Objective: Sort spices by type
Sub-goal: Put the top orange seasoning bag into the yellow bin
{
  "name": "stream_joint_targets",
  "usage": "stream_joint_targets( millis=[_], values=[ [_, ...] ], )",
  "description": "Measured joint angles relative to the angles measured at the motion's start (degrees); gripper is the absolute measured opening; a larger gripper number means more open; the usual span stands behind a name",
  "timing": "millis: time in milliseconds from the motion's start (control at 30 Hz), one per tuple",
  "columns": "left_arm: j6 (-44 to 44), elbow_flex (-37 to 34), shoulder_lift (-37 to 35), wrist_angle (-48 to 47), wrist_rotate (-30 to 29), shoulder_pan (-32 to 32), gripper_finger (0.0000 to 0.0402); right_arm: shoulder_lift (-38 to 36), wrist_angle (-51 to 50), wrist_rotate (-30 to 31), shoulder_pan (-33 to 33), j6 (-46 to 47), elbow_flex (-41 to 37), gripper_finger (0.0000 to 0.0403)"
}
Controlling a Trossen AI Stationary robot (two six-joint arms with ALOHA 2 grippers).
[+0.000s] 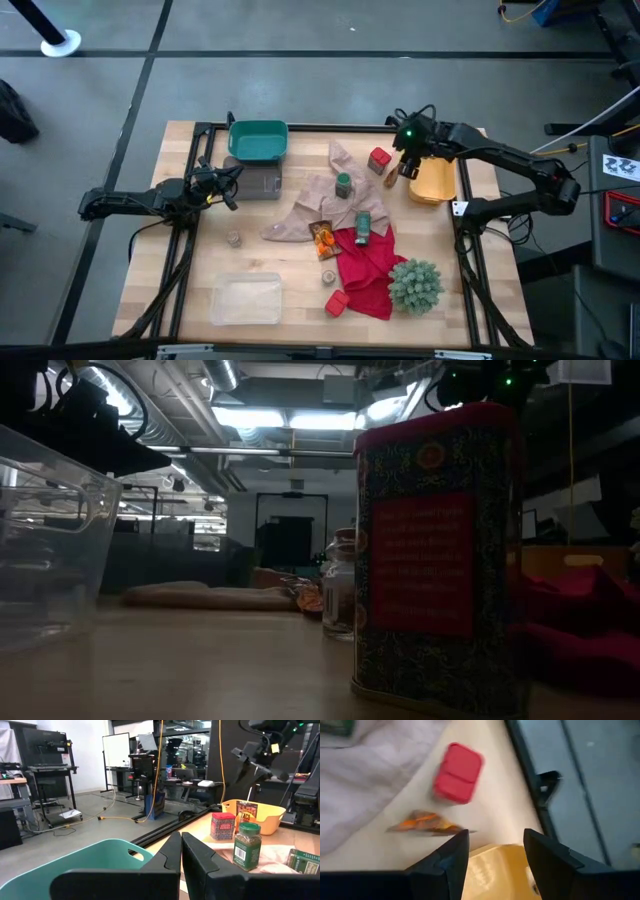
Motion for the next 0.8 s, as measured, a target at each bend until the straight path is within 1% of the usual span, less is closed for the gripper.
stream_joint_targets(
  millis=[67,133,200,267,500,667,733,800],
  values=[
    [-0.01,0.00,0.00,0.00,0.00,0.00,0.0000,0.00,-2.26,-3.46,0.00,-4.06,0.21,0.0188],
    [-0.01,0.00,0.00,0.00,0.00,0.00,0.0000,0.03,-4.09,-6.75,0.00,-10.60,0.21,0.0188],
    [-0.01,0.00,0.00,0.00,0.00,0.00,0.0000,0.40,-4.86,-9.01,0.03,-16.50,0.21,0.0188],
    [-0.01,0.01,0.00,0.00,0.00,0.00,0.0000,1.03,-4.40,-9.88,0.07,-20.15,0.21,0.0188],
    [-0.19,0.00,0.02,-0.92,0.17,-0.02,0.0000,5.70,-3.97,-9.57,0.02,-25.88,0.20,0.0188],
    [-0.17,0.00,0.02,-0.96,0.15,-0.02,0.0000,9.77,-3.29,-7.07,0.04,-27.27,0.19,0.0186],
    [-0.18,0.00,0.00,-0.98,0.15,-0.02,0.0000,11.00,-3.25,-6.15,0.04,-27.27,0.19,0.0176],
    [-0.15,0.00,0.00,-1.01,0.15,-0.02,0.0000,11.96,-3.27,-5.81,0.04,-27.27,0.19,0.0156]
  ],
)
